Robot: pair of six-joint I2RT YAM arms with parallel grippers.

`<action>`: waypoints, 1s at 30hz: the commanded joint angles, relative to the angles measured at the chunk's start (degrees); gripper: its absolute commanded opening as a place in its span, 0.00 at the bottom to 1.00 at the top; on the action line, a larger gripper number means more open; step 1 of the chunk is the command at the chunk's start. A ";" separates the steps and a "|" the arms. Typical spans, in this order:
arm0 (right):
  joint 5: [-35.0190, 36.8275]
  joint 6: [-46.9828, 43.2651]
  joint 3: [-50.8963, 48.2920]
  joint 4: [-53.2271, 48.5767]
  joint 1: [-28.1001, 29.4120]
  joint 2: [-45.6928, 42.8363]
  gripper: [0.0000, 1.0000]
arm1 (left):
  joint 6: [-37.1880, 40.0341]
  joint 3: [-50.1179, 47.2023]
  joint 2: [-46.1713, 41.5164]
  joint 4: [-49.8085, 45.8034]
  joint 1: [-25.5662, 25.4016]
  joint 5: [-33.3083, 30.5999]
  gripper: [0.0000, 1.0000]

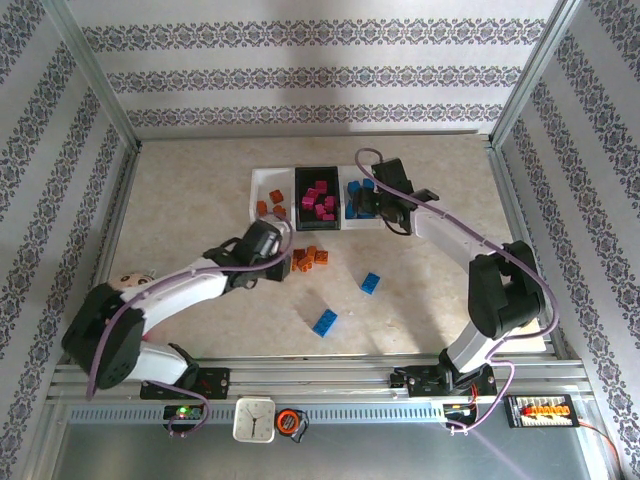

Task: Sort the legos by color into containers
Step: Pick up the lego from the center of the table, then place the lego in the container.

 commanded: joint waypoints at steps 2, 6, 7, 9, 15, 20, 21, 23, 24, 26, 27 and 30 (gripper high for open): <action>-0.51 1.84 -3.49 1.26 0.91 -3.82 0.61 | 0.41 8.10 -0.50 0.03 6.42 -1.30 0.25; -0.26 2.32 -5.97 1.21 1.62 -5.41 0.61 | 0.66 15.16 7.08 1.62 10.16 -0.82 0.25; -0.15 2.46 -6.80 1.24 1.79 -5.91 0.61 | 0.44 16.94 9.38 2.12 10.98 -0.46 0.25; -0.08 2.73 -8.41 1.22 2.06 -6.99 0.60 | 0.23 20.41 14.23 2.42 12.04 0.23 0.24; 0.09 3.22 -13.73 1.12 3.44 -11.46 0.61 | 1.02 30.42 25.97 0.42 13.37 -0.18 0.24; 0.05 3.98 -17.38 0.84 4.41 -15.10 0.61 | 1.40 34.76 30.85 -1.61 13.57 -0.88 0.31; -0.13 4.02 -18.08 0.79 4.64 -15.75 0.62 | 1.48 35.13 31.27 -1.76 13.72 -0.99 0.37; -0.50 4.29 -19.15 0.71 5.13 -16.98 0.62 | 1.36 35.60 31.62 -1.78 13.73 -0.86 0.50; -0.65 4.44 -19.70 0.76 5.43 -17.54 0.63 | 1.41 35.78 31.65 -1.72 13.72 -0.73 0.55; -0.85 4.47 -20.30 0.50 5.82 -18.49 0.63 | 1.17 36.07 31.33 -1.81 13.75 -0.14 0.61; -0.93 4.47 -20.60 0.43 5.98 -18.89 0.63 | 1.03 36.07 30.91 -1.75 13.69 0.40 0.63; -1.38 4.55 -20.95 -0.20 6.43 -20.03 0.64 | 0.08 35.09 28.17 -1.23 13.71 2.28 0.65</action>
